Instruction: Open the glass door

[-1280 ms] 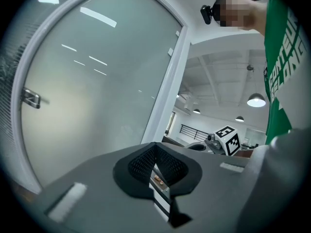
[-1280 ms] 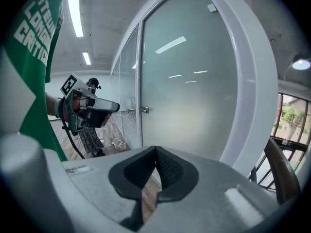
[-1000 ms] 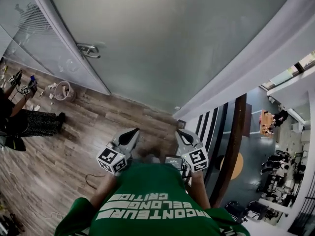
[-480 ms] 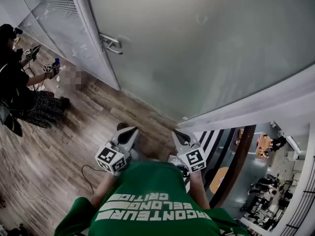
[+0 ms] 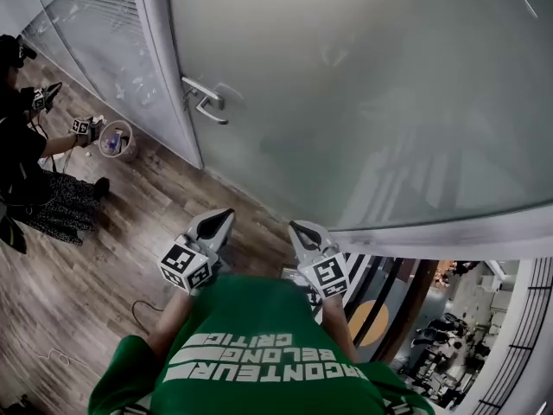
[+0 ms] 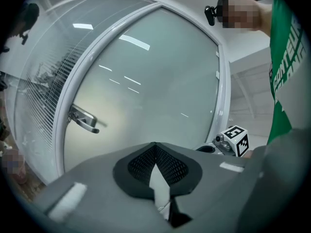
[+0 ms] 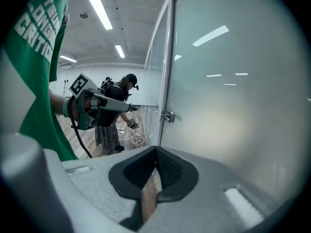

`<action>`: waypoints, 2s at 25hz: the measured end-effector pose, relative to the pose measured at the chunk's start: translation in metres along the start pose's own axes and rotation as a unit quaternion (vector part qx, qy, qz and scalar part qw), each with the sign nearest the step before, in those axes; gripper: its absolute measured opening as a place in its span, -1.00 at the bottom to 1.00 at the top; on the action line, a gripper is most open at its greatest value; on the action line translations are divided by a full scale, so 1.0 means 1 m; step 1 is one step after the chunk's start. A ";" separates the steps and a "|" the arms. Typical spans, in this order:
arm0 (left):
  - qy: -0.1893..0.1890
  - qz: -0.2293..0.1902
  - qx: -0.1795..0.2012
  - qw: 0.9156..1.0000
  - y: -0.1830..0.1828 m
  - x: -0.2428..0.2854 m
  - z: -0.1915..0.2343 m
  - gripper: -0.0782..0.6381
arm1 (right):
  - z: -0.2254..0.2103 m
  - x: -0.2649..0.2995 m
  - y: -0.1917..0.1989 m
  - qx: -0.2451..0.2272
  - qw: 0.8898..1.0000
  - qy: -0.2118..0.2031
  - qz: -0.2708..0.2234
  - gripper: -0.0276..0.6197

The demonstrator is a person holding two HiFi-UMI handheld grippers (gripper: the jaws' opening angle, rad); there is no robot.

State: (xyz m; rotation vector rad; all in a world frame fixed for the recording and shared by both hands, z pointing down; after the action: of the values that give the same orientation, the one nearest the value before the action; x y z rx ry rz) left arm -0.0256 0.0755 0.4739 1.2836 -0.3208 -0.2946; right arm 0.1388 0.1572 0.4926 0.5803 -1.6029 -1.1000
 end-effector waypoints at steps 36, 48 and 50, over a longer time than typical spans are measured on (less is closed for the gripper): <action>-0.068 0.002 -0.031 0.997 -0.014 0.018 0.186 -0.73 | -0.038 0.241 -0.086 -0.063 0.995 -0.048 0.066 -0.93; -0.056 0.046 -0.026 0.997 -0.011 0.065 0.214 -0.73 | -0.049 0.293 -0.083 -0.113 0.985 -0.014 0.129 -0.75; -0.055 0.053 -0.025 0.997 -0.011 0.072 0.215 -0.73 | -0.049 0.297 -0.083 -0.116 0.984 -0.014 0.133 -0.72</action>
State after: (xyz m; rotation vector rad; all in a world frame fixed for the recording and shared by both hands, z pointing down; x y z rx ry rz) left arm -0.0444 -0.1457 0.5220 1.1998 -0.4714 -0.2825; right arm 0.0746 -0.1395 0.5653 0.1912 -1.4979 -1.0767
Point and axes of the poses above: the fingertips, and each gripper's own axes: x forward along the fingers, z to its left, y out of its underside, the point moved 4 cm from there along -x, backward along the fingers, and after that the axes turned 10 degrees about x, right-handed, at the moved point
